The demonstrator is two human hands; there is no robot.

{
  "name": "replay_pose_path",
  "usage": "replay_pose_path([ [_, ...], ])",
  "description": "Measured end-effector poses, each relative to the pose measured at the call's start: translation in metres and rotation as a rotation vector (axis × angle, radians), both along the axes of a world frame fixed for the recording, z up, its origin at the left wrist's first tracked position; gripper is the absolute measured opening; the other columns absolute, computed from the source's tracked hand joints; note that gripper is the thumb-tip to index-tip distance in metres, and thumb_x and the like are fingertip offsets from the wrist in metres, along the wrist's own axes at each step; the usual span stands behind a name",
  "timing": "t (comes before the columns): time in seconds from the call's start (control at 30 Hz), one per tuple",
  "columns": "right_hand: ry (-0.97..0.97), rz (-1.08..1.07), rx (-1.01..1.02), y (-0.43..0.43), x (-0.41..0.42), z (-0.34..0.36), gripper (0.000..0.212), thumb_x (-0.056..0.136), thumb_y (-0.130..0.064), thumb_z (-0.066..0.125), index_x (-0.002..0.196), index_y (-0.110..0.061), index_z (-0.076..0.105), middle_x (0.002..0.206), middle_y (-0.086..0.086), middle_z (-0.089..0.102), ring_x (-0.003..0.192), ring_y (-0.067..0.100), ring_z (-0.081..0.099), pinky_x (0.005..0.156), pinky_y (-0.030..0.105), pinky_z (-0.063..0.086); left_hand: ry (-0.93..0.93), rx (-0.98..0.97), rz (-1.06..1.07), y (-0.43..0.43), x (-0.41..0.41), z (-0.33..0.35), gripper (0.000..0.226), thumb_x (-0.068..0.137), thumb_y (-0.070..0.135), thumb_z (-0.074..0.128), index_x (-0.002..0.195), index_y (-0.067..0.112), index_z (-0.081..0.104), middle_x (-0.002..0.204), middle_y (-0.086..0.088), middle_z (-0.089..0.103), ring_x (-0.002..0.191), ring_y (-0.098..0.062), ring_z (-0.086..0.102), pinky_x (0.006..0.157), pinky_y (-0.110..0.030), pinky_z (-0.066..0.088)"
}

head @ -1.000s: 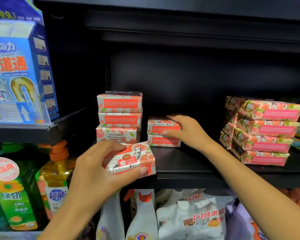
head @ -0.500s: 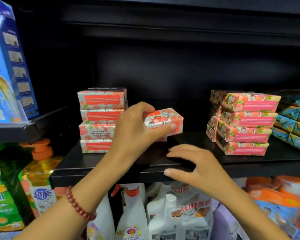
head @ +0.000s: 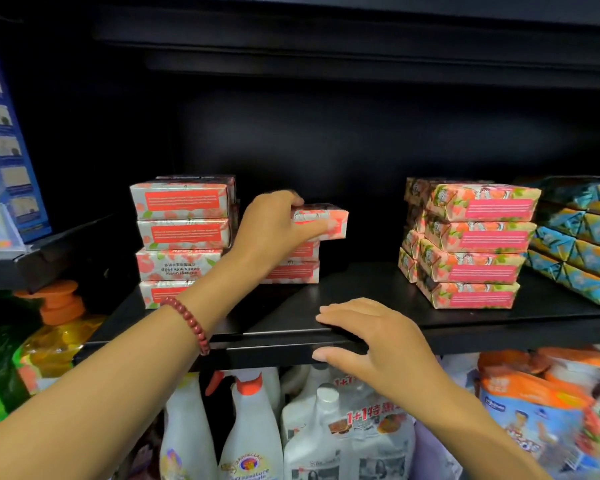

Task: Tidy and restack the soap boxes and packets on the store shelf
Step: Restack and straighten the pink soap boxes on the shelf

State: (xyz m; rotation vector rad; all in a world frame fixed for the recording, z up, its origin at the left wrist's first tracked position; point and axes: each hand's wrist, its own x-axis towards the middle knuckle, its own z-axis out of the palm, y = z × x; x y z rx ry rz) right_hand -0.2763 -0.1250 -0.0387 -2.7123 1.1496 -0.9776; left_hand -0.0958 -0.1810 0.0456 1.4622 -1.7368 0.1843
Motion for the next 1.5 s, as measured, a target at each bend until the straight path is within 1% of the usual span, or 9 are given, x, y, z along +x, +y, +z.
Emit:
replay_pose_path([
  [0.17,-0.010,0.000,0.011,0.002,0.000,0.002,0.047,0.077,-0.050,0.067,0.117,-0.027,0.065,0.120,-0.016,0.061,0.112,0.001,0.051,0.091,0.016,0.038,-0.222,-0.071,0.090,0.008,0.001,0.001,0.032,0.088,0.034,0.063,0.113,0.013,0.063,0.108,-0.006,0.065,0.105,-0.023,0.055,0.080,-0.028,0.039],
  [0.3,-0.005,0.005,0.016,0.002,-0.001,0.002,0.047,0.077,-0.051,0.066,0.118,-0.028,0.064,0.121,-0.017,0.060,0.113,-0.001,0.050,0.093,0.015,0.038,-0.290,-0.112,0.162,0.010,0.004,-0.004,0.020,0.093,0.022,0.058,0.110,0.014,0.061,0.108,-0.005,0.064,0.104,-0.023,0.055,0.081,-0.033,0.044],
  [0.77,-0.002,0.001,0.033,0.000,-0.001,0.002,0.048,0.076,-0.053,0.066,0.118,-0.030,0.064,0.120,-0.018,0.060,0.111,-0.004,0.049,0.087,0.003,0.028,-0.377,-0.102,0.308,0.015,-0.001,-0.010,0.028,0.083,0.012,0.068,0.107,0.009,0.054,0.105,-0.012,0.063,0.096,-0.028,0.059,0.068,-0.029,0.033],
  [0.97,0.001,0.004,0.027,0.000,-0.001,0.002,0.047,0.076,-0.052,0.065,0.118,-0.030,0.063,0.120,-0.020,0.059,0.110,-0.005,0.048,0.090,0.006,0.032,-0.341,-0.050,0.208,0.025,0.003,-0.010,0.036,0.085,0.015,0.067,0.117,0.011,0.051,0.119,-0.010,0.057,0.108,-0.025,0.054,0.081,-0.030,0.042],
  [1.03,0.000,0.019,0.036,-0.001,-0.001,0.005,0.046,0.076,-0.051,0.066,0.117,-0.029,0.064,0.117,-0.020,0.060,0.109,-0.006,0.049,0.092,0.011,0.037,-0.372,-0.126,0.111,0.040,0.009,-0.017,0.036,0.089,0.020,0.062,0.121,0.009,0.051,0.127,-0.010,0.053,0.118,-0.024,0.049,0.094,-0.030,0.041],
  [1.1,-0.045,0.052,0.076,-0.002,-0.001,0.012,0.044,0.076,-0.052,0.065,0.112,-0.027,0.067,0.110,-0.020,0.062,0.104,-0.007,0.052,0.090,0.013,0.040,-0.389,-0.220,0.035,0.063,0.019,-0.026,0.033,0.091,0.022,0.057,0.119,0.006,0.056,0.125,-0.010,0.056,0.118,-0.026,0.051,0.097,-0.030,0.039],
  [1.23,-0.245,0.140,0.022,-0.003,0.015,0.039,0.045,0.075,-0.053,0.057,0.108,-0.024,0.069,0.104,-0.022,0.064,0.100,-0.010,0.055,0.085,0.005,0.039,-0.211,-0.236,0.065,0.109,0.050,-0.058,0.034,0.087,0.038,0.050,0.106,0.014,0.063,0.100,0.001,0.066,0.094,-0.017,0.061,0.076,-0.027,0.048],
  [1.33,-0.335,0.196,-0.065,-0.008,0.046,0.067,0.038,0.080,-0.042,0.063,0.113,-0.022,0.065,0.109,-0.019,0.061,0.104,-0.007,0.054,0.090,0.007,0.041,-0.175,-0.174,0.129,0.128,0.072,-0.079,0.032,0.085,0.041,0.047,0.093,0.017,0.067,0.085,0.006,0.067,0.079,-0.015,0.063,0.061,-0.031,0.052],
  [1.5,-0.185,0.157,-0.154,-0.029,0.108,0.109,0.057,0.083,-0.046,0.062,0.133,-0.022,0.048,0.126,-0.013,0.050,0.115,0.000,0.042,0.095,0.018,0.035,-0.176,-0.138,0.162,0.130,0.091,-0.091,0.037,0.087,0.044,0.044,0.074,0.018,0.068,0.072,0.007,0.065,0.069,-0.013,0.062,0.055,-0.033,0.052],
])
